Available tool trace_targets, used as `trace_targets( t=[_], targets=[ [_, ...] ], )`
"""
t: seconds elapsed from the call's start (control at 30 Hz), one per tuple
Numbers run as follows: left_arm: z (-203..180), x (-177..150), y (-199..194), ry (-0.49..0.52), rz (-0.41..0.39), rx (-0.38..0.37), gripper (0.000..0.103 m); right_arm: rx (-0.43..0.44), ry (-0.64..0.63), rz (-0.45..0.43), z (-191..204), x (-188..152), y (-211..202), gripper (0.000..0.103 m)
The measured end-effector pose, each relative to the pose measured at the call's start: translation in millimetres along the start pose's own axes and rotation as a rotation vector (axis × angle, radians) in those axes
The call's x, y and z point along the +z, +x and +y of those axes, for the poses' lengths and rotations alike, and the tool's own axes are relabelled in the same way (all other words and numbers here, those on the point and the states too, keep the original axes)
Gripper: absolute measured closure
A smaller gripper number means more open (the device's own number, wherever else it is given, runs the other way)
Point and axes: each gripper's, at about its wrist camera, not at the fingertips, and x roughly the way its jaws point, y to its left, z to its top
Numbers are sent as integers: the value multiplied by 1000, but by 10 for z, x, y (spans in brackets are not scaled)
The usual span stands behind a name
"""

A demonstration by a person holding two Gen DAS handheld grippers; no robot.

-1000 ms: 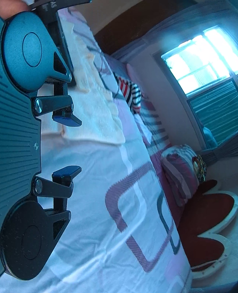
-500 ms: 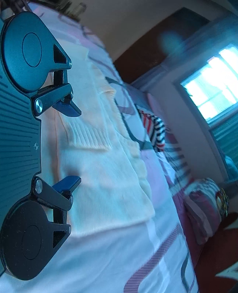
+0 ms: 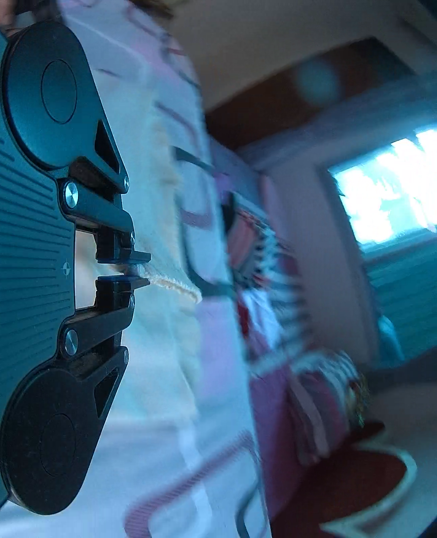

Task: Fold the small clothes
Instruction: 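Close the right gripper on the opposite sweater side edge, then fold the held side over the first fold and open the right gripper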

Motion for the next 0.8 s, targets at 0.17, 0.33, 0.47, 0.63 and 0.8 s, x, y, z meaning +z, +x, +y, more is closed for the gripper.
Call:
trace_targets(
  t=[0.17, 0.33, 0.47, 0.63, 0.8],
  targets=[
    [-87, 20, -21, 49, 5, -57, 55, -53, -4, 11, -206, 18, -79, 98],
    [-94, 14, 22, 69, 16, -67, 62, -74, -4, 4, -279, -36, -153, 98],
    [-75, 40, 25, 73, 28, -90, 71, -82, 3, 11, -340, -75, -193, 98],
    [-71, 50, 37, 68, 39, -96, 73, -93, 27, 30, -433, -140, -192, 98],
    [-114, 53, 38, 102, 46, -86, 70, -102, 24, 52, -478, -189, -117, 97]
  ],
)
